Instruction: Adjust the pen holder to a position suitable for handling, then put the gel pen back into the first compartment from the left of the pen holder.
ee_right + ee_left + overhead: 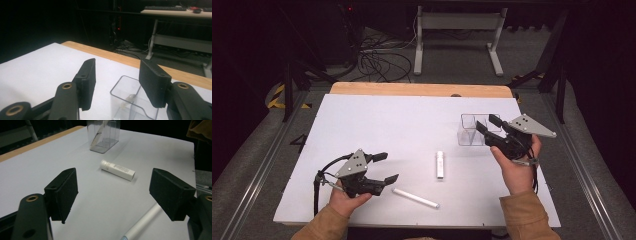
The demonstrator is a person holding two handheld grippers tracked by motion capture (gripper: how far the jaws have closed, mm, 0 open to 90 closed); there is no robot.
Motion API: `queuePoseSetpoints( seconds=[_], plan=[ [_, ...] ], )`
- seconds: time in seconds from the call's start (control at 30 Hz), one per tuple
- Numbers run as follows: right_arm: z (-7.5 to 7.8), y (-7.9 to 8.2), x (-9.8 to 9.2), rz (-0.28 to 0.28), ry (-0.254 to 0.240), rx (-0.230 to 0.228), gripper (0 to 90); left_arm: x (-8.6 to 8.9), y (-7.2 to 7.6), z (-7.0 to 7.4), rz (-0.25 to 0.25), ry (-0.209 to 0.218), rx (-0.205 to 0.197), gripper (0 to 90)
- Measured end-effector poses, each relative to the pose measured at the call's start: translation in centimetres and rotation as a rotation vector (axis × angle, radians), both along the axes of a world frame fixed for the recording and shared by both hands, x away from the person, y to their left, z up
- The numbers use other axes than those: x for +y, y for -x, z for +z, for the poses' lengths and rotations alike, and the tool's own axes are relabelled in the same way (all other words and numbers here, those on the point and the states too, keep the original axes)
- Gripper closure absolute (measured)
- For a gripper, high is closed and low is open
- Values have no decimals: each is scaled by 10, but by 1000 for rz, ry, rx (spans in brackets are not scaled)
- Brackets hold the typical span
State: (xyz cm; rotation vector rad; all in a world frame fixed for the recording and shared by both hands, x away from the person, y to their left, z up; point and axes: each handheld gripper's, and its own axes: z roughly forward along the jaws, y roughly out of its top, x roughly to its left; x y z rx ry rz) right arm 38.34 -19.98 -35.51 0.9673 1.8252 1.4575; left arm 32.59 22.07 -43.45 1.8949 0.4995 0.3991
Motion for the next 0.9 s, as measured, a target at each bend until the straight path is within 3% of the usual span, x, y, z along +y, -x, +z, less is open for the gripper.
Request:
queuePoseSetpoints(
  seconds=[0.2,0.6,0.9],
  plan=[
    [1,13,7,67,15,-6,464,5,1,2,12,5,1,217],
    [2,27,37,229,83,46,458,13,2,4,36,17,3,213],
    [-1,32,51,290,107,76,457,22,3,7,37,38,12,147]
  ],
)
